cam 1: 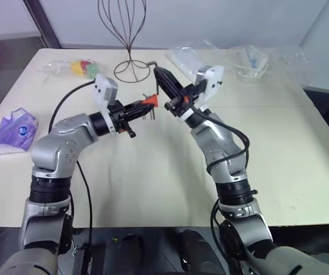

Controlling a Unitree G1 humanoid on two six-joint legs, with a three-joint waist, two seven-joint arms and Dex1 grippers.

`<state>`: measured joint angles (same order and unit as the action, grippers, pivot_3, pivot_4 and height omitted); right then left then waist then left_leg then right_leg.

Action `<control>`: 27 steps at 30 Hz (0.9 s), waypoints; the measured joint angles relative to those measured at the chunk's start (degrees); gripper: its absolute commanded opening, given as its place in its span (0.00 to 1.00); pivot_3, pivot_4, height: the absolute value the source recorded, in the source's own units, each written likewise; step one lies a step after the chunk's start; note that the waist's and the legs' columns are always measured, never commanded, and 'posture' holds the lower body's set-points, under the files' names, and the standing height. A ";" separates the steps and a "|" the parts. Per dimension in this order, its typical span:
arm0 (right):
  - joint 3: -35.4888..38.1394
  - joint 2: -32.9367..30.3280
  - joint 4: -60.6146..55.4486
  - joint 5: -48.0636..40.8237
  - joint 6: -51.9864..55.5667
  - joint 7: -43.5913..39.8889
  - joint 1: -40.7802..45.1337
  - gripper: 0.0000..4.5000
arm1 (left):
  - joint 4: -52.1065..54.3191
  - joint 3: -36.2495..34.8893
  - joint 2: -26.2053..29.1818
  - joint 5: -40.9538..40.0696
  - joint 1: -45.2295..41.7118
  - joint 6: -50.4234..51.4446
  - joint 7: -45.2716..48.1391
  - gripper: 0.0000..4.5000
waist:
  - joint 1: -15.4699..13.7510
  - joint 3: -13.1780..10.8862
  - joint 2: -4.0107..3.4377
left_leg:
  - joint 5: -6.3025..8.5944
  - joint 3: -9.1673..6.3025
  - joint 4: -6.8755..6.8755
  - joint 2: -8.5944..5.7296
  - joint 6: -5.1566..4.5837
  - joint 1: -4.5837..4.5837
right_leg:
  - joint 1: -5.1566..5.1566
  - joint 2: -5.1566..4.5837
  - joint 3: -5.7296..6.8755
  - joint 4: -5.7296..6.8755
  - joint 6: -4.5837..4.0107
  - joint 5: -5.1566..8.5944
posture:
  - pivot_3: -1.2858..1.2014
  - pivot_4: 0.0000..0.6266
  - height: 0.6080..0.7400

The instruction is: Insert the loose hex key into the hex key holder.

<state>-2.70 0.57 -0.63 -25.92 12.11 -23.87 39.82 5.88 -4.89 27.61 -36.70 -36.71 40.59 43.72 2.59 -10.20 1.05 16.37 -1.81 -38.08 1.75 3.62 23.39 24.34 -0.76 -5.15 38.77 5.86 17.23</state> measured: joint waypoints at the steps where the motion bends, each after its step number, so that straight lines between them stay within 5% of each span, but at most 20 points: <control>1: 0.07 0.00 -0.04 -0.04 0.04 0.05 0.25 0.01 | 0.00 0.08 0.00 0.00 0.02 0.03 0.03 0.00 | 0.00 0.00 0.00 | 0.00 0.00 0.00 0.00 0.00 0.00 | 0.00 0.00 0.00 0.01 0.00 0.00 | 0.52 0.24 1.00; 27: -1.26 0.57 -1.51 0.97 1.40 0.30 -1.01 0.01 | -0.01 0.81 -0.02 0.04 0.01 0.00 0.02 0.00 | 0.00 0.00 0.00 | -0.02 0.00 -0.06 -0.03 0.03 -0.03 | 0.04 0.00 0.00 0.24 -0.01 0.00 | 0.52 0.24 1.00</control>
<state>-3.96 1.14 -2.15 -24.95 13.50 -23.57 38.81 5.87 -4.08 27.59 -36.66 -36.70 40.58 43.74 2.59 -10.20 1.05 16.35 -1.80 -38.14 1.72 3.65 23.36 24.38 -0.76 -5.15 39.01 5.85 17.24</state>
